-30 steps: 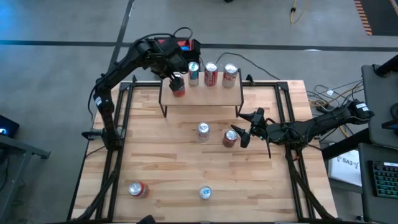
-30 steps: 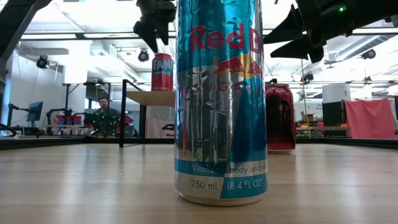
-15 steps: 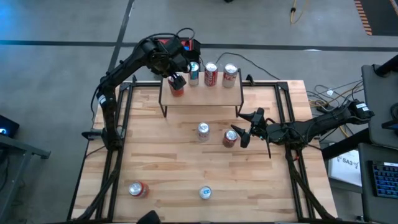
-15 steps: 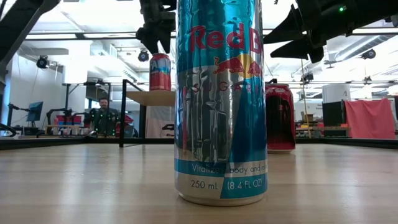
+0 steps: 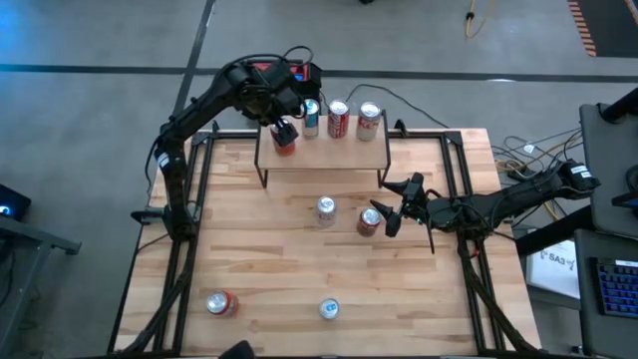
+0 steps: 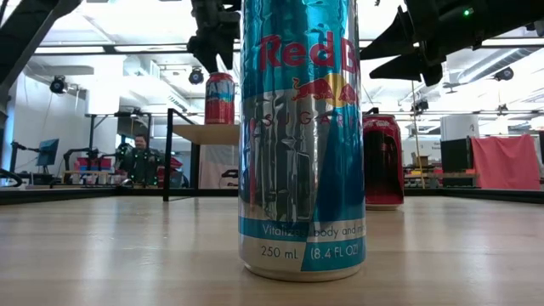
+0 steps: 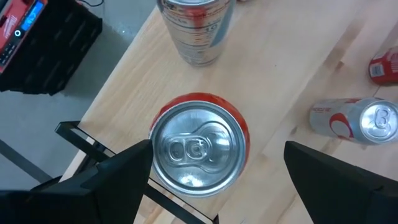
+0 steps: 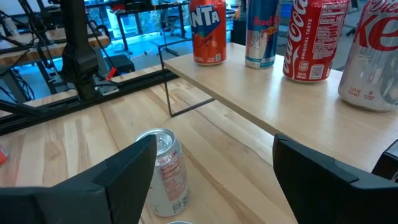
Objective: Place canned beverage on shelf
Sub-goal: Put the top red soda can on the shelf
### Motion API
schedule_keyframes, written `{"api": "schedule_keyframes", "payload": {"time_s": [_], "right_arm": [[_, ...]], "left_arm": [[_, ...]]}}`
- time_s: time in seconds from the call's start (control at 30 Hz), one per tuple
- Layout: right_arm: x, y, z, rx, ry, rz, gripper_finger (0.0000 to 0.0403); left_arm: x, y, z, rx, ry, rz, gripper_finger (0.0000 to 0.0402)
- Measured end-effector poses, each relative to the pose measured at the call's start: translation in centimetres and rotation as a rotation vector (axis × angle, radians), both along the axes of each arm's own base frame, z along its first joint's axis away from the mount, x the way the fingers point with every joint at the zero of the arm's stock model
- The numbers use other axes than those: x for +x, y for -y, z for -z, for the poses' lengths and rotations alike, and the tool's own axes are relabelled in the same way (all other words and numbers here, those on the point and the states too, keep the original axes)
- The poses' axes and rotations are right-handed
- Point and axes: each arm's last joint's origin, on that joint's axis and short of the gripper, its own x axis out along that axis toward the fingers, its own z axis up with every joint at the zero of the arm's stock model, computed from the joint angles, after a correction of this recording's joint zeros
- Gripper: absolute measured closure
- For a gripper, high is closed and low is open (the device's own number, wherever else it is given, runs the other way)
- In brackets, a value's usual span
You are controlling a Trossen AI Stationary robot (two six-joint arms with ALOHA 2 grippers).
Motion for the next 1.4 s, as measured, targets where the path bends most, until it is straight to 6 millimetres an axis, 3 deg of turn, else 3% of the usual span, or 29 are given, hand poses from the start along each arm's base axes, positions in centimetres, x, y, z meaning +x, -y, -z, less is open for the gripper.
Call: {"api": "schedule_keyframes", "payload": {"time_s": [0.43, 1.13, 1.4], "right_arm": [[0.0, 0.0, 0.0, 0.000, 0.001, 0.000, 0.0103], [0.0, 0.0, 0.0, 0.000, 0.000, 0.000, 0.0103], [0.0, 0.0, 0.0, 0.000, 0.000, 0.000, 0.0103]], "left_arm": [[-0.7, 0.3, -0.8, 0.047, -0.002, 0.018, 0.0056], [0.8, -0.9, 1.4, 0.026, -0.067, -0.042, 0.0057], [0.8, -0.9, 1.6, 0.019, -0.068, -0.041, 0.0119]]}}
